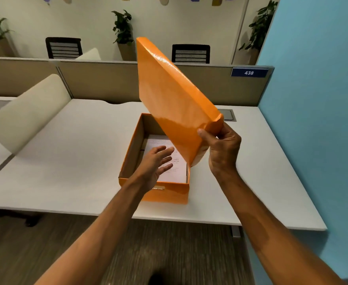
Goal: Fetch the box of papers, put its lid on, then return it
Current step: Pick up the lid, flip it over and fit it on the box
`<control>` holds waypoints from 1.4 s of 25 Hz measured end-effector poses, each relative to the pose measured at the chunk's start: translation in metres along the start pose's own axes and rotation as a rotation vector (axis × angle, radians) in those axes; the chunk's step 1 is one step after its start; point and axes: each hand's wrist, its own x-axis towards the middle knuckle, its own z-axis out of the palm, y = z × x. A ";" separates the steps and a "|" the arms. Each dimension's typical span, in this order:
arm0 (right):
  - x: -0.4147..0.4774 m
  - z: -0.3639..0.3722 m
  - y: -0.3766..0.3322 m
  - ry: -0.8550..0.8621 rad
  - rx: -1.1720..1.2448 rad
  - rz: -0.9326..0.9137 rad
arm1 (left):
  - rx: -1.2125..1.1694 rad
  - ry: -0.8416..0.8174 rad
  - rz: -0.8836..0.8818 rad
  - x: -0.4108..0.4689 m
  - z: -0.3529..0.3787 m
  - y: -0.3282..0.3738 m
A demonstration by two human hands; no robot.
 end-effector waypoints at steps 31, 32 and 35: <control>-0.053 0.020 0.095 -0.010 -0.409 0.423 | 0.404 0.132 -0.040 0.027 -0.166 0.025; -0.056 0.019 0.097 -0.009 -0.417 0.434 | 0.407 0.113 -0.044 0.028 -0.167 0.023; -0.061 0.016 0.102 -0.022 -0.431 0.485 | 0.429 0.077 -0.088 0.033 -0.168 0.016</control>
